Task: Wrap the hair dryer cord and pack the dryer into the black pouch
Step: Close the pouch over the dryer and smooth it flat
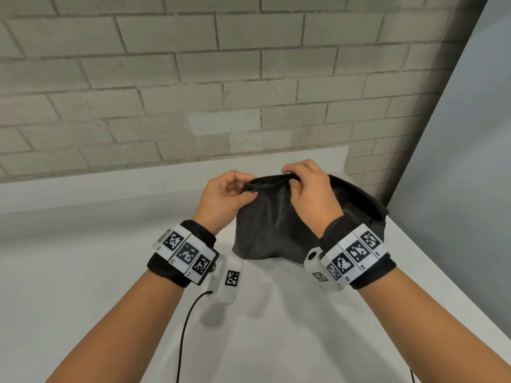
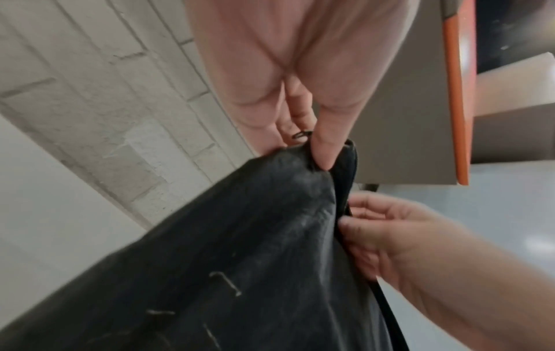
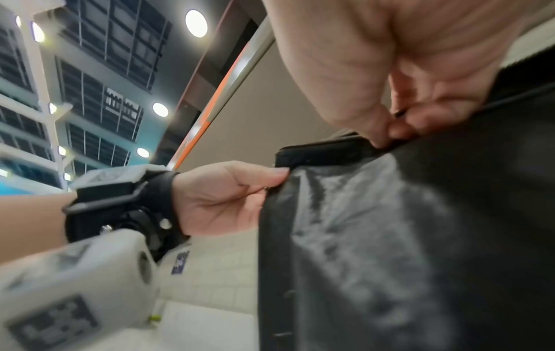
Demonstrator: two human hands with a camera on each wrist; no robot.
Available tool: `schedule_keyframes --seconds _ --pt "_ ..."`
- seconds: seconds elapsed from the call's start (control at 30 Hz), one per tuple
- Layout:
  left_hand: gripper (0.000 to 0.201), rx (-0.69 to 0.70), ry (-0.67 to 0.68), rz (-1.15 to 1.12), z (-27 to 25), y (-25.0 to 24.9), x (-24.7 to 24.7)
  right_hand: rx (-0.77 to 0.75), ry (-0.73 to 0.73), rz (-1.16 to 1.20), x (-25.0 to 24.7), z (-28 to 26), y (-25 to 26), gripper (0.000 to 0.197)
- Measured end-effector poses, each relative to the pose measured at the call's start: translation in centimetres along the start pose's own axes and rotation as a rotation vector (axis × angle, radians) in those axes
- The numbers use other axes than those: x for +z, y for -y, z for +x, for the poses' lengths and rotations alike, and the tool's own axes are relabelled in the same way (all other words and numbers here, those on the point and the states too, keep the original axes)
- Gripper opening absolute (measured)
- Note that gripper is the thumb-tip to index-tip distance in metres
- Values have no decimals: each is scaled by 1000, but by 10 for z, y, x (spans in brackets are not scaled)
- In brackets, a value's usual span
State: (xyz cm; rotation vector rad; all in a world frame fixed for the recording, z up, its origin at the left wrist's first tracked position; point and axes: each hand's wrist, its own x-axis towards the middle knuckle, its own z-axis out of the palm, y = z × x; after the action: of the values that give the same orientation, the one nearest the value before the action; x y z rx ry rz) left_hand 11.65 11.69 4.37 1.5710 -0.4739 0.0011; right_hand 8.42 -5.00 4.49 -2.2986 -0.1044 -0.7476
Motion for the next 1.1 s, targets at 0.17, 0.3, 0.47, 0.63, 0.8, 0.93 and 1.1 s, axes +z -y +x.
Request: schedule_keyframes --seconds 0.17,0.3,0.47,0.63,0.8,0.93,1.1 --pt "32 160 -110 254 0 3 10 -151 112 210 19 -21 15 27" --pt "33 226 -85 412 -2 -2 13 -159 103 176 22 -19 15 18" --pt "35 229 -5 470 2 -5 13 -240 142 23 17 -19 17 25" --pt "25 233 17 417 5 -3 13 -209 122 15 20 -19 15 21" --pt "24 218 143 358 3 -3 6 -216 97 80 22 -20 11 16" --pt "20 220 194 344 3 -3 0 -205 16 202 23 -19 8 18" --pt "13 277 -36 428 12 4 -4 -193 73 214 15 -17 5 24"
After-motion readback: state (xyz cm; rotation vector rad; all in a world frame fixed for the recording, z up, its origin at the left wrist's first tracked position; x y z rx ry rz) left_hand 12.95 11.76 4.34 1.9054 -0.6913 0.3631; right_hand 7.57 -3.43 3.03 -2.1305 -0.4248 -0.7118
